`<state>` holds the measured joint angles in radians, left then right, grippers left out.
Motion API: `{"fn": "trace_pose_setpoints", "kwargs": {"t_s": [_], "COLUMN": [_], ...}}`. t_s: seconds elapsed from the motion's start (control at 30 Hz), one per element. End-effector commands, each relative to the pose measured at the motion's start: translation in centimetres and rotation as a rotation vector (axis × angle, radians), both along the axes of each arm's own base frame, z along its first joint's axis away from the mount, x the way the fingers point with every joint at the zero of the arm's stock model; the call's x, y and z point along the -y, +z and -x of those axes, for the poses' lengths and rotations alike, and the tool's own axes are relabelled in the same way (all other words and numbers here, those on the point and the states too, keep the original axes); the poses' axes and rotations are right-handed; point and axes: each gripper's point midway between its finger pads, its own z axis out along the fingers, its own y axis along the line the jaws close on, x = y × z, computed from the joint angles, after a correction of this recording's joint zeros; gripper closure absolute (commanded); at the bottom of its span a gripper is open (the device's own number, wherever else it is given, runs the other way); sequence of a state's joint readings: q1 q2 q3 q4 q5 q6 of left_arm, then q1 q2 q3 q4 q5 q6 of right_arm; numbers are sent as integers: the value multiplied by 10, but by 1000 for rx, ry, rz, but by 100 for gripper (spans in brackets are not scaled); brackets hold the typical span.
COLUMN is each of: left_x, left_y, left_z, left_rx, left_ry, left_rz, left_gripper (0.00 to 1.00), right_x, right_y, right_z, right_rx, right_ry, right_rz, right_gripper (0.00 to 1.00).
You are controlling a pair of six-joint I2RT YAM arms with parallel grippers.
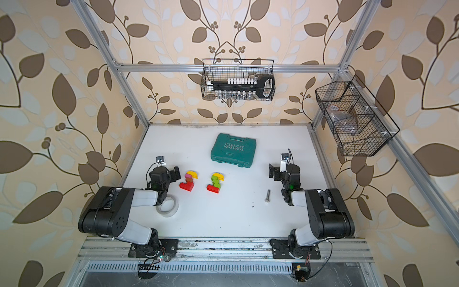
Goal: Assemble the letter s with lego
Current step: Reset both arms
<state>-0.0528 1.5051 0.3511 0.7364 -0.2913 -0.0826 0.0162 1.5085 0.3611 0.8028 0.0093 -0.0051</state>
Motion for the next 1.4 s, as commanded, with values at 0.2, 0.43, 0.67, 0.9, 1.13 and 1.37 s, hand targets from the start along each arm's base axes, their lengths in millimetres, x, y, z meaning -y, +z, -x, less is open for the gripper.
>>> {"fn": "trace_pose_setpoints", "kwargs": {"t_s": [0.2, 0.43, 0.67, 0.9, 1.13, 1.37], "left_x": [2, 2, 2, 1, 1, 1], "left_y": [18, 18, 17, 18, 18, 18], "left_z": [-8, -9, -8, -8, -9, -8], "left_rx": [57, 57, 55, 56, 58, 57], "left_ry": [-10, -10, -11, -10, -10, -10], "left_rz": [-5, -5, -6, -7, -6, -6], "left_gripper": [1, 1, 1, 1, 1, 1], "right_x": [0, -21, 17, 3, 3, 3], "right_y": [7, 10, 8, 7, 6, 6], "right_z": [-6, 2, -4, -6, -6, -7], "right_rx": [9, 51, 29, 11, 9, 7], "right_ry": [19, 155, -90, 20, 18, 17], "right_rz": [-5, -3, 3, -29, -26, -24], "right_gripper": [1, 1, 1, 1, 1, 1]}}
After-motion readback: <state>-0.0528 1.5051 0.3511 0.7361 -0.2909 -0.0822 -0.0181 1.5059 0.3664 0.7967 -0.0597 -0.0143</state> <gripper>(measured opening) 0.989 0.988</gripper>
